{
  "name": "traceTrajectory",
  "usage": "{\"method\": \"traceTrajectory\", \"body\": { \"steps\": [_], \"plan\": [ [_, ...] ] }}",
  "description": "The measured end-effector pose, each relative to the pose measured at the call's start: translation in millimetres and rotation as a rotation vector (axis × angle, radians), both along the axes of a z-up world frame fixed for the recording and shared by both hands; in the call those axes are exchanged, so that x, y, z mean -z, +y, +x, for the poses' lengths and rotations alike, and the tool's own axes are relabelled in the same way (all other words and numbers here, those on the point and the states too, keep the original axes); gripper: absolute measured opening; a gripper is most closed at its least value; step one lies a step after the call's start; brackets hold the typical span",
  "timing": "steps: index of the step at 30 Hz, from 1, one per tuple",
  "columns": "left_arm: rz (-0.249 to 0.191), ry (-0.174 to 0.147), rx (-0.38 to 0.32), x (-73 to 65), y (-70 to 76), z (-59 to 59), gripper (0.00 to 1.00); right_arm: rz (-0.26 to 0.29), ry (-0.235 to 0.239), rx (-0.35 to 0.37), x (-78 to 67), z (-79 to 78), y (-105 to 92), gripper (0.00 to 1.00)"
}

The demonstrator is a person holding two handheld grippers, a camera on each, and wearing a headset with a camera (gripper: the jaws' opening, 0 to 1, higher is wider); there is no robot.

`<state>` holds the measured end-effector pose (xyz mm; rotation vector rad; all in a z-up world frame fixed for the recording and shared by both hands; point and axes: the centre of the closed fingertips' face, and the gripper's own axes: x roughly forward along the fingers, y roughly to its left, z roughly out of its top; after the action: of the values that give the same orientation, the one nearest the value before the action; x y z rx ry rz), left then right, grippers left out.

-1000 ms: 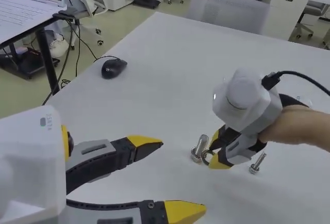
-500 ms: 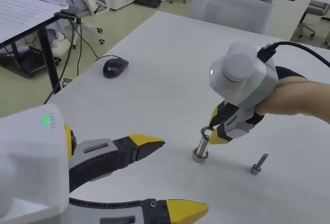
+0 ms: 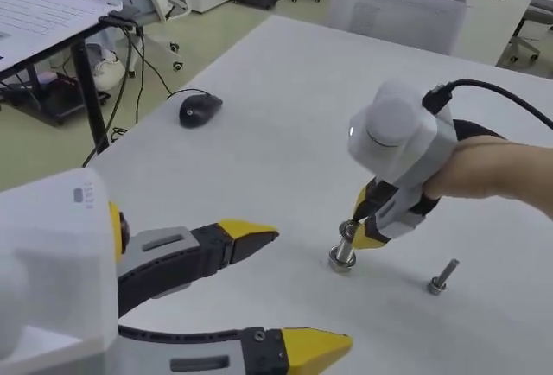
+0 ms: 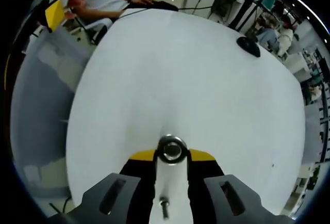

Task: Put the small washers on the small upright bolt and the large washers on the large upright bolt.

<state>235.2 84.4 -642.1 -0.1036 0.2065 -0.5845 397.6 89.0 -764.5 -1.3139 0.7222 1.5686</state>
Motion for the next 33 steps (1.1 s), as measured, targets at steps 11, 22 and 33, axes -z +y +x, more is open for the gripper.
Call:
{"method": "traceTrajectory", "body": {
  "steps": [11,22,33],
  "plan": [
    [-0.001,0.002,-0.003,0.7,1.4,0.7,0.58,-0.012,0.007,0.006,15.2,3.2,2.2,0.22],
    [0.003,0.005,-0.010,1.4,4.4,-0.8,0.58,-0.026,0.012,0.013,33.6,3.1,3.3,0.23],
    [0.007,0.009,-0.014,1.1,6.8,-2.7,0.58,-0.028,0.022,0.032,46.3,-0.7,1.3,0.23]
  ]
}}
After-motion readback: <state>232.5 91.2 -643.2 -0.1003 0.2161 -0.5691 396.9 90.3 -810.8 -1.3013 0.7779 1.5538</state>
